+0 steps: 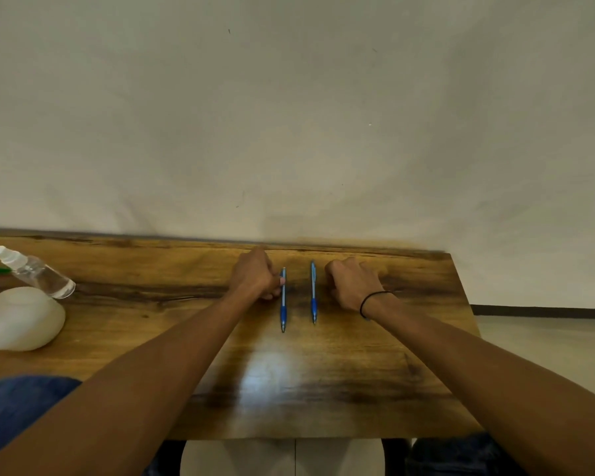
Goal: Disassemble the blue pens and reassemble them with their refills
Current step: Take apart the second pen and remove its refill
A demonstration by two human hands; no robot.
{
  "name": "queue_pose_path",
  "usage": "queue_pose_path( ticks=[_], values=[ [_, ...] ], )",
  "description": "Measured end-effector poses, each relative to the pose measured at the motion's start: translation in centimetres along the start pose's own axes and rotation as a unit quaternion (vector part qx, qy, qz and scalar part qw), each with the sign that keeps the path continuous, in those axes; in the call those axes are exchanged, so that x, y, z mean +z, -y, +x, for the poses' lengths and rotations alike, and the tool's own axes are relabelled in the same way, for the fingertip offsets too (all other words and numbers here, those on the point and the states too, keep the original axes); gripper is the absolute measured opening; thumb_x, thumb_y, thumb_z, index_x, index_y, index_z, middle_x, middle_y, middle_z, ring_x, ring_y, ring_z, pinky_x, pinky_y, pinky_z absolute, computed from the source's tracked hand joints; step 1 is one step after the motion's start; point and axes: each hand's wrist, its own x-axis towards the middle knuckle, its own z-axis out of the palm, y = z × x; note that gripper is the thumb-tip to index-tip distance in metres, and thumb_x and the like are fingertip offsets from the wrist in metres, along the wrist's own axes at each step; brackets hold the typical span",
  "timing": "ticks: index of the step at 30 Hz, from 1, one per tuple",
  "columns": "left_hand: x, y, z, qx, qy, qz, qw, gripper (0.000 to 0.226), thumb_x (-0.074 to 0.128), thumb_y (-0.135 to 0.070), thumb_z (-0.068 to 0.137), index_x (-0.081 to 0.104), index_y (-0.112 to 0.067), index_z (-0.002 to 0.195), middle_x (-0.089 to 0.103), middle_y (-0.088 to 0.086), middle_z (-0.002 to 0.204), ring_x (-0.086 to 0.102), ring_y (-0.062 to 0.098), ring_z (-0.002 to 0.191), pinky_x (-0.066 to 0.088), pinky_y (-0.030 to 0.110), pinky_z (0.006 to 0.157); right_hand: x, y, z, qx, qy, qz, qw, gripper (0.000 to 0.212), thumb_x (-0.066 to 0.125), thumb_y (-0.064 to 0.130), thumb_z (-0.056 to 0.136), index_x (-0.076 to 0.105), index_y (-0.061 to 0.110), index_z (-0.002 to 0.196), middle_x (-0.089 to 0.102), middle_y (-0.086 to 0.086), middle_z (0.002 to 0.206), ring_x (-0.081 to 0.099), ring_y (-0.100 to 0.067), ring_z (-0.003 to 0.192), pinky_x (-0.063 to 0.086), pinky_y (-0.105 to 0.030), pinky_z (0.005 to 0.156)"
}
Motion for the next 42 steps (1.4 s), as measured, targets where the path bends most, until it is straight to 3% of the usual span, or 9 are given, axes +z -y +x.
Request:
queue_pose_path(
  ticks=[7,9,13,16,21,26,30,37,42],
  values=[
    [0.2,0.6,0.3,-0.005,-0.004,-0.010,1.000,0.014,0.082,-0.020,0.090,0.081,-0.006,0.088,0.080,0.005,0.077,0.079,0.015,0.072,0.067,0.038,0.078,-1.3,-0.5,0.2,0.022,0.024,0.059,0.998,0.042,0.082,0.021,0.086,0.057,0.014,0.119,0.061,-0.014,0.122,0.062,-0.036,0.109,0.055,-0.046,0.087],
    [0.2,0.6,0.3,-0.004,-0.013,-0.008,1.000,0.017,0.082,-0.022,0.091,0.081,-0.005,0.087,0.080,0.005,0.075,0.079,0.016,0.071,0.067,0.039,0.078,-2.3,-1.3,0.4,0.050,-0.003,0.095,0.994,0.036,0.083,0.017,0.086,0.061,0.012,0.114,0.063,-0.014,0.118,0.063,-0.034,0.104,0.055,-0.043,0.086],
    [0.2,0.6,0.1,-0.011,-0.029,-0.002,1.000,0.017,0.081,-0.020,0.092,0.079,-0.005,0.086,0.080,0.005,0.072,0.079,0.017,0.067,0.068,0.038,0.074,-3.0,-3.8,0.2,0.148,-0.035,0.128,0.980,0.031,0.079,0.028,0.090,0.055,0.009,0.087,0.062,-0.011,0.086,0.064,-0.034,0.086,0.047,-0.033,0.065],
    [-0.1,0.4,-0.2,-0.015,-0.042,0.009,0.999,0.012,0.081,-0.016,0.092,0.078,-0.006,0.086,0.079,0.007,0.073,0.079,0.017,0.065,0.068,0.035,0.069,-2.2,-4.9,-0.5,0.204,-0.009,0.134,0.970,0.027,0.077,0.026,0.091,0.055,0.010,0.086,0.052,-0.004,0.071,0.054,-0.022,0.066,0.038,-0.030,0.051],
    [-0.7,0.1,-0.6,-0.013,-0.051,0.037,0.998,0.008,0.078,-0.011,0.093,0.080,-0.004,0.090,0.080,0.010,0.079,0.080,0.021,0.072,0.068,0.035,0.071,-1.1,-4.4,-0.8,0.242,0.016,0.158,0.957,0.030,0.075,0.021,0.092,0.052,0.012,0.074,0.056,-0.007,0.076,0.065,-0.035,0.088,0.047,-0.034,0.059],
    [-1.4,-0.8,-1.1,0.018,-0.074,0.075,0.994,0.011,0.076,-0.014,0.094,0.080,-0.006,0.099,0.080,0.012,0.091,0.079,0.025,0.083,0.066,0.042,0.081,-1.6,-3.8,-1.5,0.238,-0.012,0.149,0.960,0.012,0.068,0.014,0.094,0.058,0.008,0.091,0.053,-0.007,0.076,0.062,-0.035,0.087,0.049,-0.039,0.069],
    [-2.2,-3.7,-1.8,0.098,-0.036,-0.002,0.995,0.026,0.075,-0.027,0.097,0.078,-0.008,0.114,0.081,0.011,0.101,0.079,0.022,0.091,0.064,0.043,0.091,-3.3,-1.9,-2.4,0.211,-0.087,0.163,0.960,0.024,0.078,0.029,0.087,0.065,0.009,0.092,0.066,-0.006,0.085,0.068,-0.030,0.089,0.057,-0.039,0.074],
    [-2.4,-7.5,-4.1,0.163,0.033,-0.076,0.983,0.021,0.079,-0.025,0.093,0.080,-0.008,0.106,0.082,0.009,0.091,0.080,0.014,0.078,0.068,0.032,0.072,-3.8,2.2,-4.0,0.139,-0.202,0.230,0.942,0.024,0.078,0.039,0.085,0.067,0.019,0.080,0.068,0.000,0.077,0.065,-0.022,0.078,0.059,-0.040,0.067],
    [-2.6,-7.9,-4.5,0.158,0.056,-0.064,0.984,0.017,0.077,-0.013,0.094,0.080,-0.001,0.106,0.081,0.014,0.091,0.081,0.020,0.080,0.067,0.032,0.074,-3.9,2.7,-4.5,0.123,-0.226,0.228,0.939,0.023,0.078,0.039,0.084,0.066,0.020,0.080,0.066,0.001,0.077,0.063,-0.022,0.075,0.054,-0.036,0.061]
  ],
)
